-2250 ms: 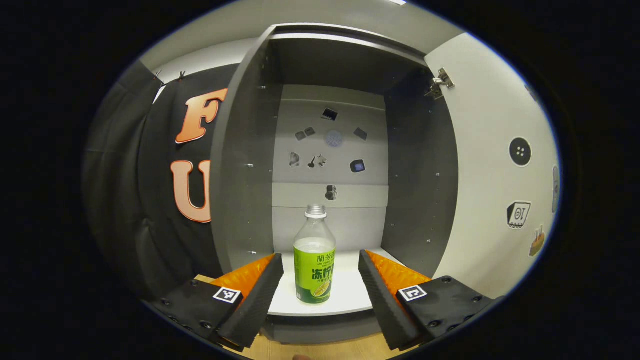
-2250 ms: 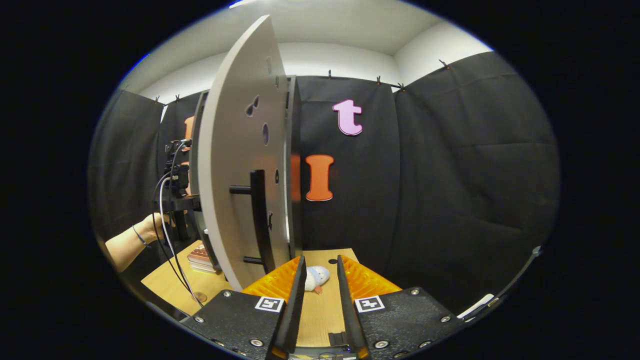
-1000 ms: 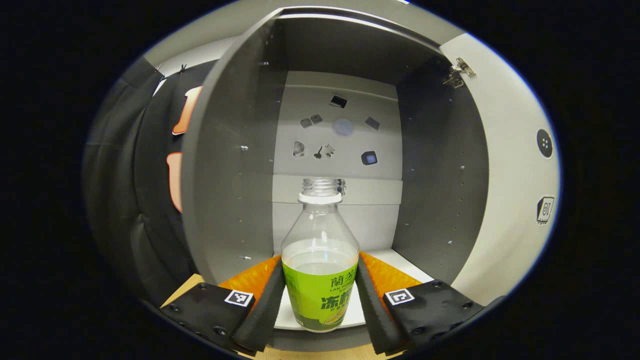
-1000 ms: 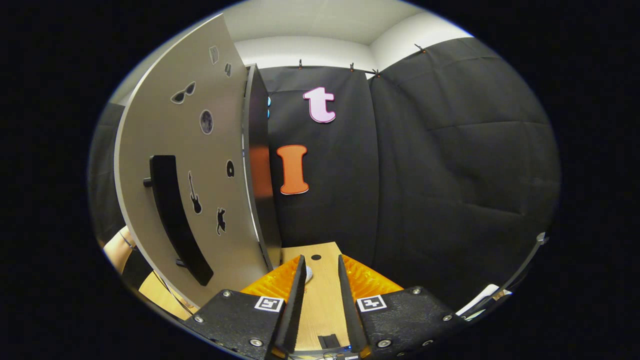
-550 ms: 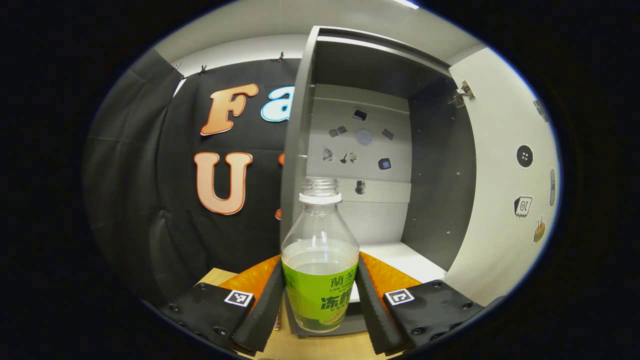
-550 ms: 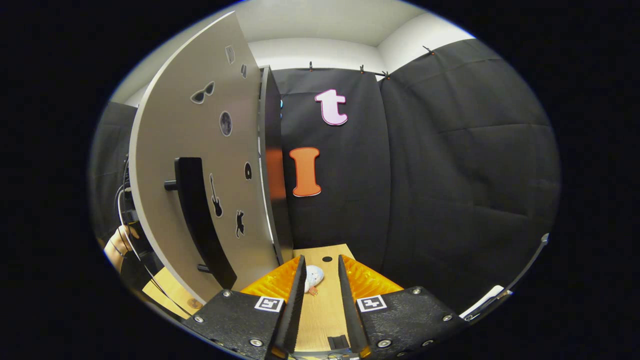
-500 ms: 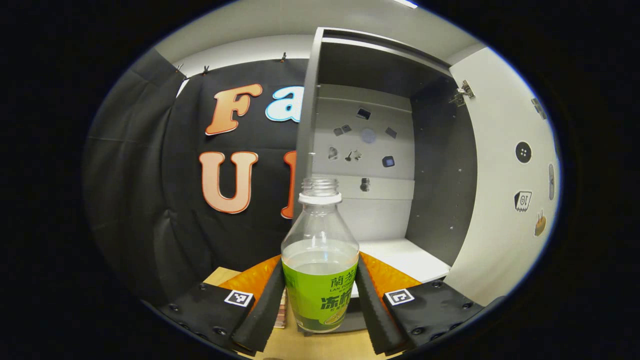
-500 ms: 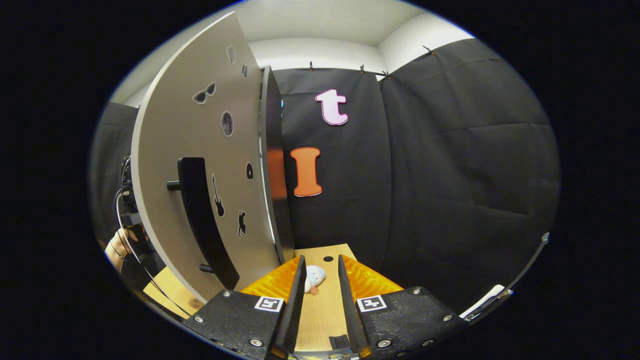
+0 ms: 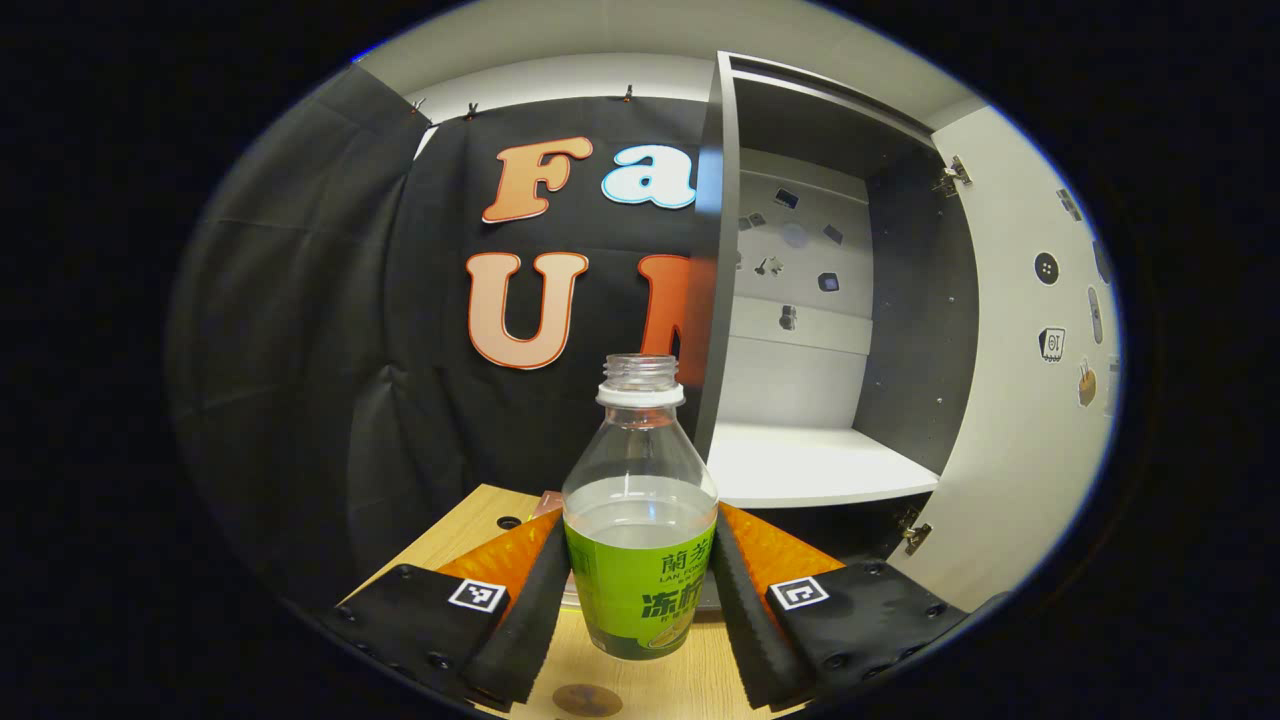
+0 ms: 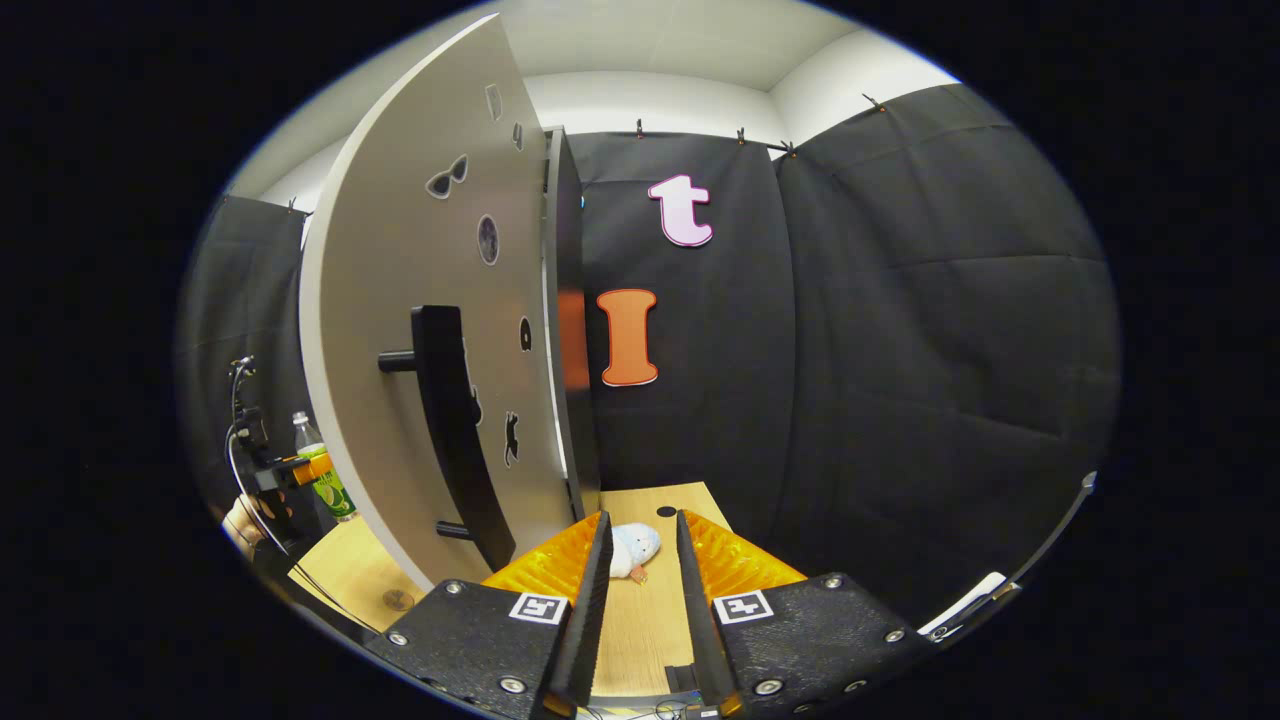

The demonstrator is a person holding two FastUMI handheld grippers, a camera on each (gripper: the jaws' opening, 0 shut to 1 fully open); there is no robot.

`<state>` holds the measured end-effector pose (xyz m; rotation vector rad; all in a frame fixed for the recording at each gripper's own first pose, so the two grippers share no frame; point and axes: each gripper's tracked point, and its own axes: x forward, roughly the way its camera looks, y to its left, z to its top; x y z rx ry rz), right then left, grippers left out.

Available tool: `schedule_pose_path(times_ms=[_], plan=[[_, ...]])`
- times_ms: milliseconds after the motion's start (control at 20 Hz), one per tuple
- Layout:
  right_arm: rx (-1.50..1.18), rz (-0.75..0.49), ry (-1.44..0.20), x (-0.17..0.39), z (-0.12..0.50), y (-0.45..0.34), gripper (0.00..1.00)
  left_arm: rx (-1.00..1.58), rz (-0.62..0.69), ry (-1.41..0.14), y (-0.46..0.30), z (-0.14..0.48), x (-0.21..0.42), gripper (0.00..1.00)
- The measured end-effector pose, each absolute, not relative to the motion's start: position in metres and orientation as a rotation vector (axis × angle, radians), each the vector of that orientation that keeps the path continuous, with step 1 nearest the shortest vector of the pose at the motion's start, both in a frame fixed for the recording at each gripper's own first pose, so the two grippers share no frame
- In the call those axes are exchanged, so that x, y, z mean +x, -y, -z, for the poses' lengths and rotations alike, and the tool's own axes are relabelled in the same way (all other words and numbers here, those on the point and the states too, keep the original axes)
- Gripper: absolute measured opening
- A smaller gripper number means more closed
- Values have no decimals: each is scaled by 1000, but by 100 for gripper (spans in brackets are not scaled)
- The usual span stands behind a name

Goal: Open the cabinet door with the right hand, grasp the bottle in the cabinet with the left hand and place it on the coaster, then close the cabinet door with the right hand.

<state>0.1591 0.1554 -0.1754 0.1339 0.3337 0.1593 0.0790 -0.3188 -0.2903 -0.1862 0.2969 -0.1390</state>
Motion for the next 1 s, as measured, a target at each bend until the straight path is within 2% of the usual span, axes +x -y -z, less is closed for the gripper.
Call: schedule_pose_path(times_ms=[450, 1000], plan=[[129, -157, -345, 159, 176, -158, 40, -155, 149, -331, 308, 365, 48, 81], [111, -127, -367, 154, 178, -155, 40, -155, 143, -430, 309, 494, 19, 81]])
